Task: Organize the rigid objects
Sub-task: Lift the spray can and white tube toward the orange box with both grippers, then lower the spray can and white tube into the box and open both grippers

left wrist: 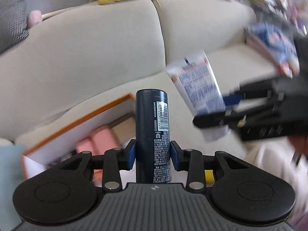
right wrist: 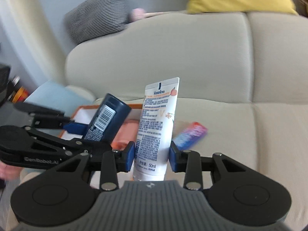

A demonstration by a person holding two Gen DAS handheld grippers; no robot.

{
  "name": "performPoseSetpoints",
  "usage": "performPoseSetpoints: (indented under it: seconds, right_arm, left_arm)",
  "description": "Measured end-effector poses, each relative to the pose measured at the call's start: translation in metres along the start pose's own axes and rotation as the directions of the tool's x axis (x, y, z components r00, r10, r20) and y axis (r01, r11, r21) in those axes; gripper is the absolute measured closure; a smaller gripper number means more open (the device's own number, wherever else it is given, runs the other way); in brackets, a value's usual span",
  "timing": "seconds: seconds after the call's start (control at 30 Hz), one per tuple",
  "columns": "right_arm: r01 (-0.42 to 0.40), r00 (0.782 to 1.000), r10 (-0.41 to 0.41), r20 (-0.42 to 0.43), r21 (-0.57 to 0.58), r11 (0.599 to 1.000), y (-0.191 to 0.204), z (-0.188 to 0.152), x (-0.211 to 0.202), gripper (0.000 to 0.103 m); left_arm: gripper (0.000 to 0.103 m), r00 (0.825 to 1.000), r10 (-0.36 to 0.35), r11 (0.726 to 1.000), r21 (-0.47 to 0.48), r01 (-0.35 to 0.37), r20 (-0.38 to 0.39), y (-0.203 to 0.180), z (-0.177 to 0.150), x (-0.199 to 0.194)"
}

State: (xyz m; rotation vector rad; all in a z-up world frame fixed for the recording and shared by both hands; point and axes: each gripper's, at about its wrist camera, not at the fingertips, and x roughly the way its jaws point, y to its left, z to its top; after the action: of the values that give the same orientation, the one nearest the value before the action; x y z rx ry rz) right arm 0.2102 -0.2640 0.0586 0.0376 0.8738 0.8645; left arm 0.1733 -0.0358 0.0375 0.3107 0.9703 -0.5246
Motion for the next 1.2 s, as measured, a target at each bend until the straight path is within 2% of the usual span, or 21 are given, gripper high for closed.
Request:
performPoseSetpoints:
  seconds: [0.1, 0.17, 0.23, 0.33, 0.43, 0.57, 0.67, 0.77, 0.8, 0.9, 1.0, 1.13, 1.2]
  right_arm:
    - [-0.023, 0.999, 0.02, -0.037, -0.077, 0.997, 0.026, 0.01, 0.005, 0.065]
    - [-0.017, 0.998, 0.009, -0.066, -0.117, 0.993, 0.038, 0.013, 0.018, 0.065]
    - [0.004, 0.996, -0.018, -0.089, -0.15, 0.989, 0.051, 0.015, 0.022, 0.065]
    - [0.018, 0.992, -0.042, -0.12, -0.189, 0.982, 0.059, 0.023, 0.037, 0.065]
    - [0.023, 0.985, -0.061, -0.159, -0.23, 0.973, 0.061, 0.026, 0.053, 0.065]
    - [0.038, 0.976, -0.096, -0.198, -0.277, 0.96, 0.069, 0.029, 0.07, 0.065]
    - [0.033, 0.968, -0.107, -0.226, -0.307, 0.951, 0.072, 0.03, 0.08, 0.065]
    - [0.04, 0.961, -0.128, -0.244, -0.334, 0.942, 0.071, 0.031, 0.09, 0.065]
    - [0.041, 0.959, -0.132, -0.251, -0.338, 0.94, 0.071, 0.031, 0.093, 0.065]
    - [0.04, 0.953, -0.138, -0.27, -0.34, 0.94, 0.07, 0.031, 0.099, 0.065]
    - [0.053, 0.948, -0.155, -0.276, -0.345, 0.937, 0.066, 0.033, 0.102, 0.065]
    - [0.063, 0.947, -0.16, -0.279, -0.328, 0.943, 0.061, 0.035, 0.101, 0.064]
    - [0.061, 0.945, -0.164, -0.285, -0.336, 0.94, 0.062, 0.034, 0.1, 0.064]
  left_arm:
    - [0.062, 0.999, 0.027, 0.988, 0.153, -0.02, -0.044, 0.006, -0.01, 0.008]
    - [0.061, 0.997, 0.029, 0.957, 0.291, -0.008, -0.068, 0.007, -0.019, 0.018]
    - [0.061, 0.994, 0.016, 0.934, 0.356, 0.024, -0.11, 0.009, -0.024, 0.031]
    - [0.061, 0.988, -0.051, 0.863, 0.491, 0.118, -0.148, 0.011, -0.03, 0.048]
    - [0.061, 0.969, -0.107, 0.838, 0.505, 0.208, -0.222, 0.018, -0.025, 0.072]
    - [0.061, 0.945, -0.125, 0.767, 0.574, 0.286, -0.303, 0.017, -0.028, 0.104]
    - [0.061, 0.932, -0.143, 0.733, 0.597, 0.326, -0.333, 0.021, -0.035, 0.118]
    - [0.061, 0.923, -0.165, 0.712, 0.606, 0.355, -0.348, 0.021, -0.042, 0.129]
    - [0.061, 0.921, -0.169, 0.702, 0.613, 0.363, -0.352, 0.033, -0.048, 0.127]
    - [0.061, 0.922, -0.174, 0.668, 0.647, 0.369, -0.346, 0.026, -0.051, 0.133]
    - [0.061, 0.936, -0.163, 0.652, 0.678, 0.339, -0.312, 0.021, -0.053, 0.14]
    - [0.061, 0.944, -0.173, 0.622, 0.713, 0.326, -0.28, 0.008, -0.057, 0.143]
    - [0.058, 0.951, -0.162, 0.626, 0.717, 0.307, -0.265, 0.007, -0.055, 0.145]
